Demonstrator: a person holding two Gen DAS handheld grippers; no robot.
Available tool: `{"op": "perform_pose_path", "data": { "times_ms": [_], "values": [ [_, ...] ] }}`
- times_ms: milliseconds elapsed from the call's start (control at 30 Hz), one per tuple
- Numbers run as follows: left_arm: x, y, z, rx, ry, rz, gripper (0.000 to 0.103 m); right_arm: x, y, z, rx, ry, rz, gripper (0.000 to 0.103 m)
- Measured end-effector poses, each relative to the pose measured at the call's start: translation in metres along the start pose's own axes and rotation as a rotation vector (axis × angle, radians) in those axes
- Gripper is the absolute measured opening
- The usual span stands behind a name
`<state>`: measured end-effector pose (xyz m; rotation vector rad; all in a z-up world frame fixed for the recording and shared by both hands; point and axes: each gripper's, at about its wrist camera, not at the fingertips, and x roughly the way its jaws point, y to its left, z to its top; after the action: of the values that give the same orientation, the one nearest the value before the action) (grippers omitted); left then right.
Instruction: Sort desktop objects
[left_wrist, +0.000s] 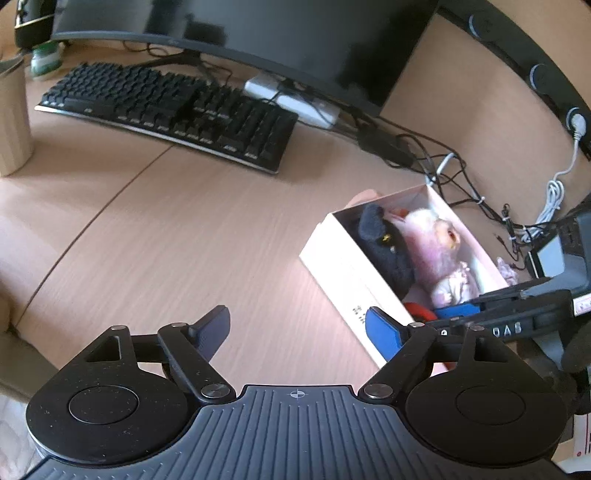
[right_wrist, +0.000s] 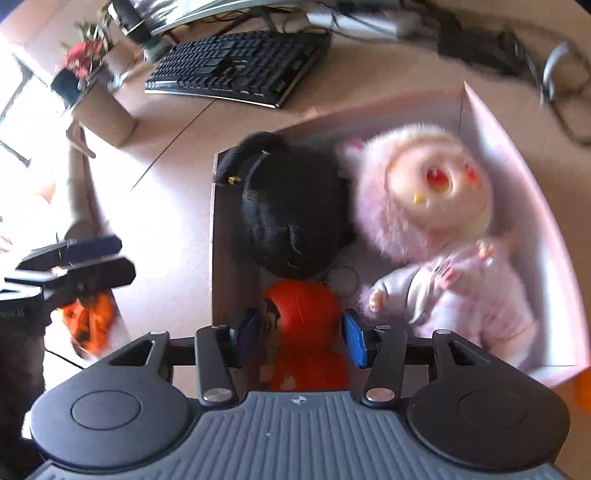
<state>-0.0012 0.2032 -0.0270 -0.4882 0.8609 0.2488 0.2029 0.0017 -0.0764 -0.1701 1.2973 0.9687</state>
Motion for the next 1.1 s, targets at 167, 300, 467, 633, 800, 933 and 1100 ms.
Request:
{"op": "perform_pose_path", "data": {
  "times_ms": [167, 300, 467, 633, 800, 933, 1100],
  "values": [
    [0.0, 0.005, -0.002, -0.012, 0.011, 0.01, 0.085, -0.009, -0.026, 0.005, 0.092, -0.031, 0.175, 0.046],
    [0.001, 0.008, -0.004, -0.02, 0.021, 0.017, 0.085, -0.017, -0.035, 0.009, 0.121, -0.043, 0.256, 0.046],
    [0.002, 0.007, -0.007, -0.018, 0.035, 0.01, 0.085, 0.01, -0.028, 0.007, 0.1, 0.043, 0.212, 0.047],
    [0.001, 0.003, -0.005, 0.0, 0.032, 0.0, 0.085, -0.007, -0.02, 0.005, 0.073, -0.008, 0.19, 0.05],
    [-0.011, -0.013, 0.014, 0.074, -0.027, -0.044, 0.085, -0.1, -0.031, -0.007, 0.074, -0.289, 0.106, 0.066],
    [-0.013, -0.05, 0.029, 0.193, -0.067, -0.106, 0.085, -0.167, -0.055, -0.045, 0.164, -0.526, -0.111, 0.068],
    [0.005, -0.138, 0.024, 0.458, -0.057, -0.248, 0.085, -0.201, -0.084, -0.111, 0.337, -0.658, -0.356, 0.067]
  ]
}}
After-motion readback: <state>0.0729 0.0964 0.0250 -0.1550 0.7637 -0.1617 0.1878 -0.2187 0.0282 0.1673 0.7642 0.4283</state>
